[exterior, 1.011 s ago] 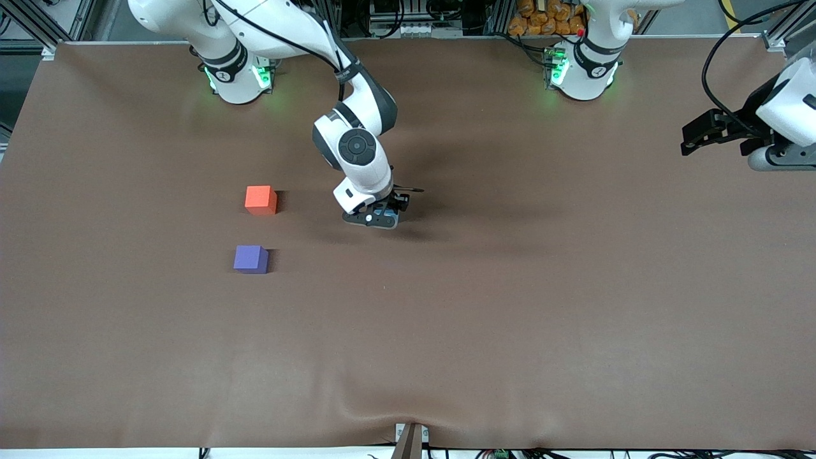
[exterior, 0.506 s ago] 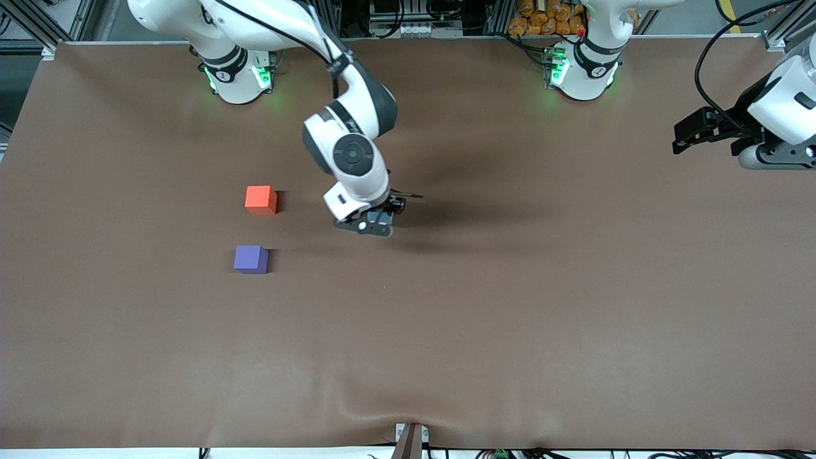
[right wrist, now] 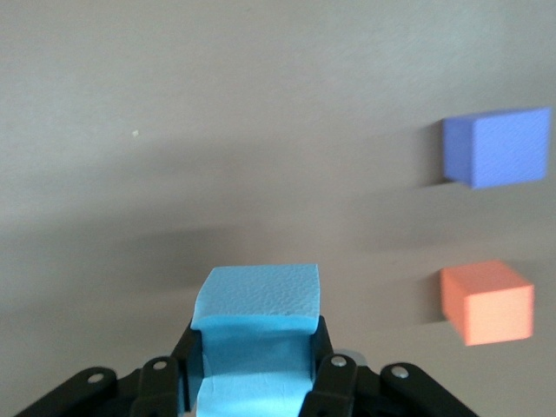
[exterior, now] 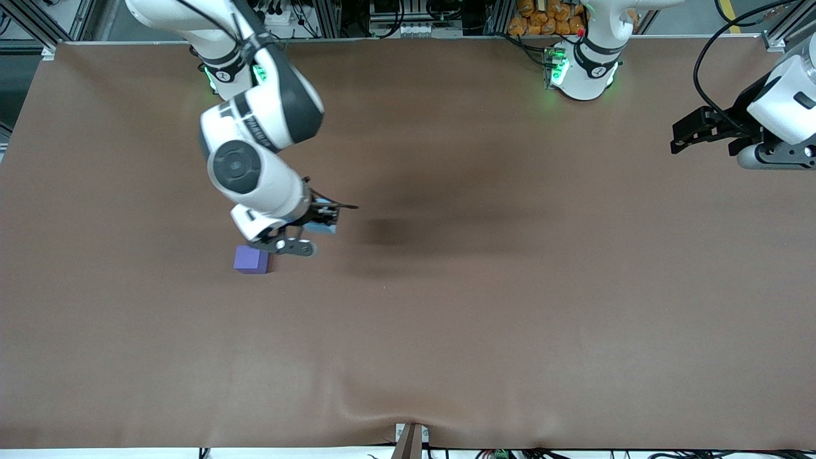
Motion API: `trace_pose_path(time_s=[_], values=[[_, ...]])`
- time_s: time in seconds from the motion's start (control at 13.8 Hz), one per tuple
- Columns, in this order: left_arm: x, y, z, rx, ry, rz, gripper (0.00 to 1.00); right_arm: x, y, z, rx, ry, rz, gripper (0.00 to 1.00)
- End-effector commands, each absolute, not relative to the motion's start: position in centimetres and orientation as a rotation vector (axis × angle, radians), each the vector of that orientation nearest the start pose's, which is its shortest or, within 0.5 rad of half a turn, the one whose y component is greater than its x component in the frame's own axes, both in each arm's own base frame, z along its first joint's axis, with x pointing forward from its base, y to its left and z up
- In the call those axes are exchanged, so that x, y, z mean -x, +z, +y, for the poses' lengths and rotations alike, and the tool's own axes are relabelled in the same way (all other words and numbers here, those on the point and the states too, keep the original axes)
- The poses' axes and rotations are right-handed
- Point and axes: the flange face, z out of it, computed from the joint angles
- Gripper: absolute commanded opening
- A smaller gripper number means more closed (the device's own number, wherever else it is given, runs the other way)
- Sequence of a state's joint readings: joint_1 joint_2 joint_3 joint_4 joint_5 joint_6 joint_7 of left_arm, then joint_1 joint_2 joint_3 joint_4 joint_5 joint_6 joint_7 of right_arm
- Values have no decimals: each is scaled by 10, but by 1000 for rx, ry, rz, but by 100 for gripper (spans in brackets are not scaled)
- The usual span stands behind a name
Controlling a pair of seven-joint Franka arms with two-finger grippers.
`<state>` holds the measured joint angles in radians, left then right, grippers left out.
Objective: Place blue block between orange and purple blocks
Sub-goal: 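Lift and carry the blue block toward the orange and purple blocks, then lower the blue block into the gap between orange and purple blocks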
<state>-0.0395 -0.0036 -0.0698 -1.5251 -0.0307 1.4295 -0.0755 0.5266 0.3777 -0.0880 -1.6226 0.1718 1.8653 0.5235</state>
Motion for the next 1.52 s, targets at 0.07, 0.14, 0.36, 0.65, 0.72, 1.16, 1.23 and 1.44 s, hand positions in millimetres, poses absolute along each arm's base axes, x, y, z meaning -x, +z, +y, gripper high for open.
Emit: trace_pose_path(time_s=[0.07,0.14,0.36,0.65,0.72,1.16,1.23,1.44], values=[[-536,638,-63,3176,157,74,100,-576,386,221,3069,304,83,0],[-536,638,-63,3176,157,71,100,-574,380,208,3066,309,78,0],[-536,639,-62,3175,152,71,100,-565,359,151,3048,270,-7,0],[-539,636,-62,3175,157,68,100,-554,336,139,3051,300,3,0],[-538,637,-61,3175,154,66,100,-554,333,138,3053,304,0,0],[-539,636,-58,3179,157,59,100,-542,299,114,3065,272,-44,0],[-539,636,-58,3179,157,59,100,-542,298,114,3065,276,-41,0],[-540,634,-58,3177,162,59,100,-542,294,110,3066,278,-31,0]])
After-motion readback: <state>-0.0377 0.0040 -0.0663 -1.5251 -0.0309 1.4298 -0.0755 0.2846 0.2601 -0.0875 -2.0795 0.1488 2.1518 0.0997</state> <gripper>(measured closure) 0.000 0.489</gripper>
